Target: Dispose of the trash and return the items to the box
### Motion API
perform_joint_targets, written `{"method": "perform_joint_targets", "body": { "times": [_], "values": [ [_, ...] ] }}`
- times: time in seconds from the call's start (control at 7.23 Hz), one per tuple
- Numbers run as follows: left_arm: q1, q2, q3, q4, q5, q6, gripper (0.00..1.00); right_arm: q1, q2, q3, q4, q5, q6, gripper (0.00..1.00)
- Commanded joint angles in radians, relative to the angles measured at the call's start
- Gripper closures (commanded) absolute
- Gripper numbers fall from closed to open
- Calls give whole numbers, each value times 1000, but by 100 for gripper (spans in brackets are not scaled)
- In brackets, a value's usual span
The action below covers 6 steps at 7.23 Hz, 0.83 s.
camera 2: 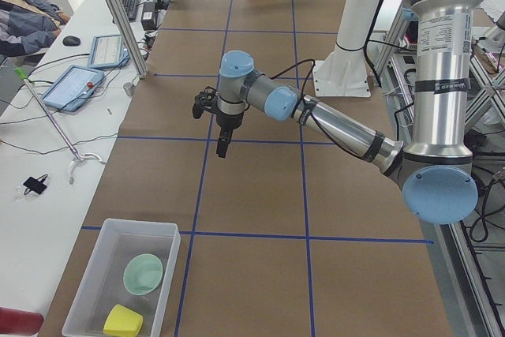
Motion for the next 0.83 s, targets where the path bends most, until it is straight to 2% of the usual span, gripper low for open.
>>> {"method": "perform_joint_targets", "body": {
  "times": [0.0,0.69],
  "values": [
    [0,-1,3,1,0,-1,1,0,0,6,0,-6,0,0],
    [-2,2,-1,1,0,-5,2,0,0,14,0,-17,-1,0]
  ]
}}
